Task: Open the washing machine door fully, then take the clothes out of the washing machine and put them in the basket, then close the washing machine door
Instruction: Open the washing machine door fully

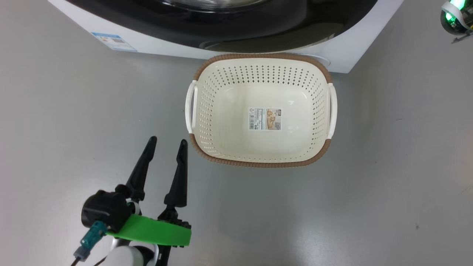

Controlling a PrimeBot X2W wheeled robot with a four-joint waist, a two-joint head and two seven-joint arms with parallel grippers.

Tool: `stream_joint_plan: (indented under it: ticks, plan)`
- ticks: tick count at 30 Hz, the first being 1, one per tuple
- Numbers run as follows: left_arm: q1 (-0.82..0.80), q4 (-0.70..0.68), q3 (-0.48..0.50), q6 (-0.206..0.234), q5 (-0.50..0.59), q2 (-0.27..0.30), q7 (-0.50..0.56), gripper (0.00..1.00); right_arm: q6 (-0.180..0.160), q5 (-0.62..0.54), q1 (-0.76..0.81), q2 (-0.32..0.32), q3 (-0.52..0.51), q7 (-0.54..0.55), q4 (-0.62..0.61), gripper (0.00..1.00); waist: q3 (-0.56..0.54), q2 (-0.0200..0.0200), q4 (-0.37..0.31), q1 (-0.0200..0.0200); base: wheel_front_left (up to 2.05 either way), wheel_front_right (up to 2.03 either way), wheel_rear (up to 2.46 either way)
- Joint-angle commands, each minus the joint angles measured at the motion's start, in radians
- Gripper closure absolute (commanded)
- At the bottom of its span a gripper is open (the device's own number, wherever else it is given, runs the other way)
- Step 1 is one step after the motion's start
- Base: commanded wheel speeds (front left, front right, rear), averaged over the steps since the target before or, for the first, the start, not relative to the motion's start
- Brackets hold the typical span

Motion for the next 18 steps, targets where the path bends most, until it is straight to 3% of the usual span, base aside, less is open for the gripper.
stream_joint_plan:
  ticks: [1, 18]
  plan:
    - [-0.017, -0.020, 0.028, 0.003, -0.009, 0.011, -0.012, 0.00, 0.001, 0.005, -0.009, 0.012, -0.011, 0.011, -0.009, 1.00, 0.006, 0.0000, 0.002, 0.0000, 0.00, 0.00, 0.00]
    - [-0.042, -0.017, -0.001, 0.012, -0.035, 0.011, -0.012, 0.00, 0.001, -0.047, -0.090, 0.075, -0.042, 0.135, 0.107, 1.00, 0.035, 0.0000, 0.024, 0.0000, 0.00, 0.00, 0.00]
